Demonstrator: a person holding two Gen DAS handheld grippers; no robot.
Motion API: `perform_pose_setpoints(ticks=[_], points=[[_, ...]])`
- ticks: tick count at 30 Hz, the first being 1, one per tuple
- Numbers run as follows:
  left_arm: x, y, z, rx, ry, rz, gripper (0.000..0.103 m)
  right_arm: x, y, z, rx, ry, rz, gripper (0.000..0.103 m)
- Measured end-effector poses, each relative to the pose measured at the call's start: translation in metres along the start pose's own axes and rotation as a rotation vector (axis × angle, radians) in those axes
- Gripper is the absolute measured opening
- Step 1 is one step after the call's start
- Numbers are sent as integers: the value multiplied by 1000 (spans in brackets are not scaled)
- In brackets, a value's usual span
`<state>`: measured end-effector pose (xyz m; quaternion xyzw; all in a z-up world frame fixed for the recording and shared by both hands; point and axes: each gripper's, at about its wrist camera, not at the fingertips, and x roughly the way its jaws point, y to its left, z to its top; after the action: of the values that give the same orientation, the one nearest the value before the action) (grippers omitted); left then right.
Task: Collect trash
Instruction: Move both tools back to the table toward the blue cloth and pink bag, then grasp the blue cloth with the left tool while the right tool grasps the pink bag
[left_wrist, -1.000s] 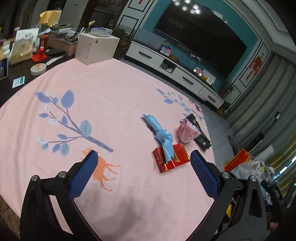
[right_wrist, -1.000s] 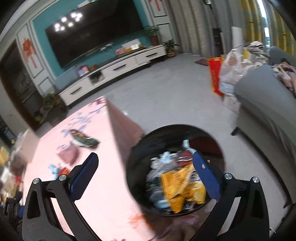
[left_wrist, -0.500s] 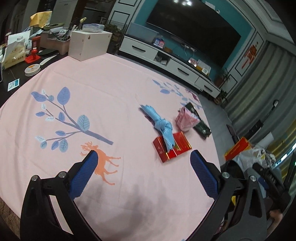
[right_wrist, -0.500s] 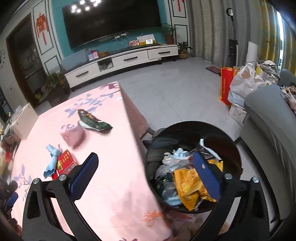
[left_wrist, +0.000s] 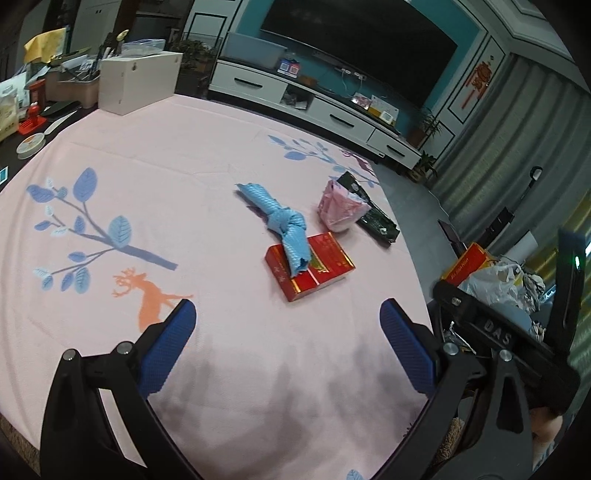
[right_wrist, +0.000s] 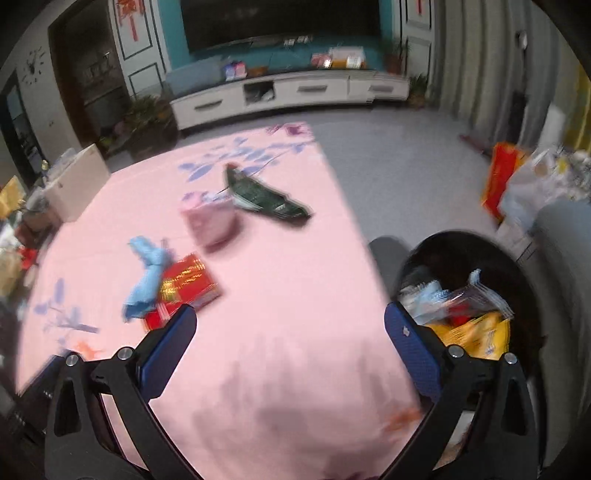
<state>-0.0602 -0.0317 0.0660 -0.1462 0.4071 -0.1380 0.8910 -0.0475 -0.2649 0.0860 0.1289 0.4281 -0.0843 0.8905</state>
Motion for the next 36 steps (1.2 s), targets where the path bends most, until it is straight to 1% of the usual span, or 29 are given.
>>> perform_pose_setpoints(ticks=[1, 4, 7, 10, 13, 16, 17, 19, 21, 24, 28, 30, 31, 32, 33, 34, 35, 36], points=[[1, -1, 0, -2, 2, -3, 99, 3, 4, 4, 16, 10, 31, 100], [10, -1, 2, -11, 23, -24, 98, 10, 15, 14, 34, 9, 60, 100], [16, 0, 9, -18, 20, -25, 96, 18, 22, 32, 58, -4, 94, 100], [24, 2, 23, -38, 18, -41, 95, 26, 29, 46, 48, -16, 113, 100], [36, 4, 34, -42, 38, -63, 91, 39, 38, 62, 21, -43, 116, 100], [55, 9, 49, -57, 54, -63, 90, 58, 48, 73, 1, -33, 139, 100], [60, 10, 53, -62, 60, -65, 87, 63, 50, 76, -4, -27, 151, 99], [77, 13, 64, -77, 81, -77, 84, 79, 55, 80, 2, -5, 182, 94], [91, 15, 71, -91, 105, -74, 79, 90, 52, 78, 56, -19, 204, 81], [113, 19, 77, -131, 137, -128, 75, 104, 46, 75, 87, -34, 238, 74], [138, 15, 78, -112, 168, -101, 74, 122, 40, 70, 90, -1, 244, 68], [148, 12, 78, -106, 179, -89, 72, 128, 37, 68, 109, 25, 307, 62], [153, 11, 78, -104, 184, -84, 70, 130, 37, 68, 115, 34, 321, 61], [154, 9, 78, -92, 166, -73, 66, 129, 37, 68, 117, 29, 317, 60], [156, 7, 78, -73, 162, -58, 60, 128, 38, 67, 113, 23, 315, 58], [160, 6, 78, -60, 167, -47, 49, 128, 40, 66, 102, 26, 316, 57], [160, 6, 78, -53, 152, -36, 44, 128, 42, 65, 93, 25, 315, 56], [162, 6, 77, -51, 145, -31, 42, 127, 43, 64, 88, 26, 314, 55]])
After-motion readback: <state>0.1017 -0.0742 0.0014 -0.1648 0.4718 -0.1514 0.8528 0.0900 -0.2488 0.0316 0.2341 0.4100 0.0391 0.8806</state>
